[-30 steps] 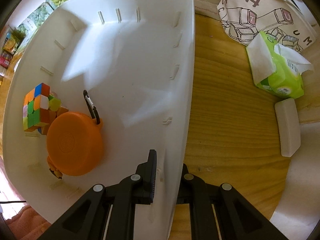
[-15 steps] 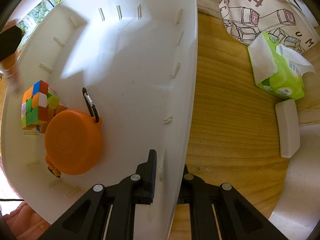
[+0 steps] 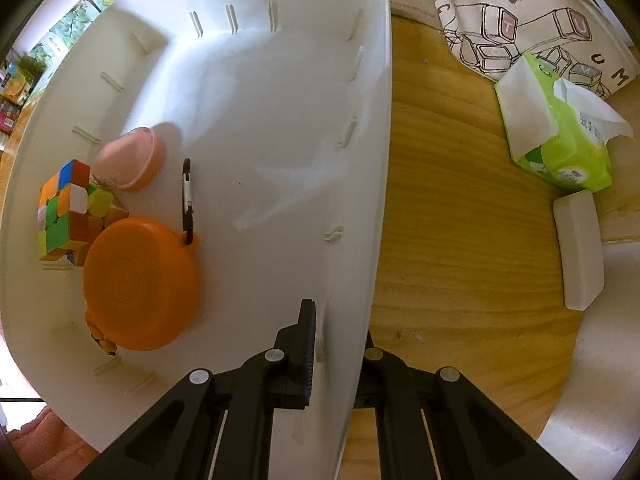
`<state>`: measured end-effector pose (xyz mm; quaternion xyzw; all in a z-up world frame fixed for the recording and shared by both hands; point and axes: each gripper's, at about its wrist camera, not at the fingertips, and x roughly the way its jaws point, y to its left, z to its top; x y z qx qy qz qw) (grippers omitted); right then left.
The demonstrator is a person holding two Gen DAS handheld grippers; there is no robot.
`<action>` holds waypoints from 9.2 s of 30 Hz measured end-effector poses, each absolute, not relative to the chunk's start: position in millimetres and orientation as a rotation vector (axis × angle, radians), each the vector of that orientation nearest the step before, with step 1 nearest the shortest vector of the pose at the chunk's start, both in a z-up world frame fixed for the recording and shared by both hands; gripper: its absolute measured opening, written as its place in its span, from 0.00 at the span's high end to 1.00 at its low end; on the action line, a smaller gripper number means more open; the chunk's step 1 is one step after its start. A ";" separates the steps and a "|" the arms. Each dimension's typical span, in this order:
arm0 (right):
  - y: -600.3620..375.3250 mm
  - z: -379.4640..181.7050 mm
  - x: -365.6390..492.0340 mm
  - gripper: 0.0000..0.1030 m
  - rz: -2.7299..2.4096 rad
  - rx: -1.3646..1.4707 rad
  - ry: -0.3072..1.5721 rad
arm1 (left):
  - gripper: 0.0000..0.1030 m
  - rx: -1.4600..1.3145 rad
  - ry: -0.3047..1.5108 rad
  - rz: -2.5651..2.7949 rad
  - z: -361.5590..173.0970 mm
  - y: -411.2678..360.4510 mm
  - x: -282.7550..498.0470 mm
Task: Organize rigid objects
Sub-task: 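Lower the pink dispenser into the tray and open the left tool, then move the left tool away from the tray toward the clear plastic box, then position the open left tool fingers around the clear plastic box, then close the left tool on the clear box and lift it, then carry the clear box over the tray with the left tool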
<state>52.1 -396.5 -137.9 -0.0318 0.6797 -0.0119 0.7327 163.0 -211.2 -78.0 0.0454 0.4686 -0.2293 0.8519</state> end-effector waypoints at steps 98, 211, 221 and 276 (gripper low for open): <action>-400.4 -149.9 60.2 0.86 -0.367 0.091 1.501 | 0.25 0.861 1.094 -1.171 -212.4 -121.3 148.7; -428.3 -137.9 68.2 0.95 -0.019 0.012 1.486 | 0.25 -0.184 1.439 -0.240 -188.2 -111.4 197.4; -428.6 -138.1 67.8 0.95 -0.021 0.014 1.485 | 0.35 -0.267 1.457 -0.237 -198.0 -100.7 201.6; -423.7 -124.8 56.5 0.95 -0.018 0.003 1.434 | 0.36 0.044 1.182 -0.398 -67.4 -144.9 125.4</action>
